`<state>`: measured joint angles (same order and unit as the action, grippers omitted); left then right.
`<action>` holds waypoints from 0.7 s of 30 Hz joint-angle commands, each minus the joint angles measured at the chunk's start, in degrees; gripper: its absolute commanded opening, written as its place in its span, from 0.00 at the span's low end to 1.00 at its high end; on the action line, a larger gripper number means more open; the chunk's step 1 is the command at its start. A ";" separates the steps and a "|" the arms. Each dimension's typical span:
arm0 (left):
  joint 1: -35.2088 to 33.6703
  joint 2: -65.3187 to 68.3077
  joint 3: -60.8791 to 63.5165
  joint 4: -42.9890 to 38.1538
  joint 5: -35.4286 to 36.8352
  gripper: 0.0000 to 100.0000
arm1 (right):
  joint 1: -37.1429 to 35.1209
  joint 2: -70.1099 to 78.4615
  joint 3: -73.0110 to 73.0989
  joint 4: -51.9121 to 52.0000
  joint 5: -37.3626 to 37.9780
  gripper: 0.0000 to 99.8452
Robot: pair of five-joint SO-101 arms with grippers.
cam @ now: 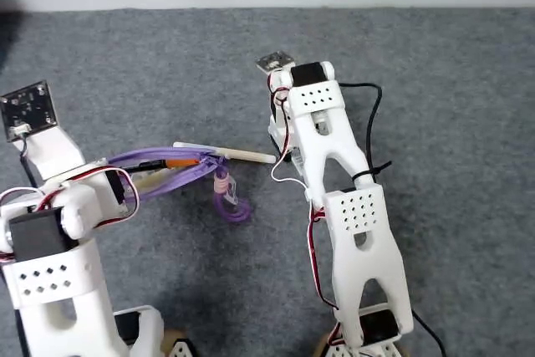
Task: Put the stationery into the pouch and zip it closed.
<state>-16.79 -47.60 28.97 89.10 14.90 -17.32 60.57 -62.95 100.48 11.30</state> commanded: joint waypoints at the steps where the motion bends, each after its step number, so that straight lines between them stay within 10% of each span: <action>1: -0.18 -0.09 -0.75 -1.67 0.35 0.01 | -0.75 -3.38 -3.43 2.51 0.62 0.01; 21: -0.09 -0.09 -0.75 -2.46 0.35 0.01 | -10.24 -59.56 40.09 2.33 -1.49 0.01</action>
<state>-16.79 -47.60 29.05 88.40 14.90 -24.26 12.22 -25.85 100.48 11.30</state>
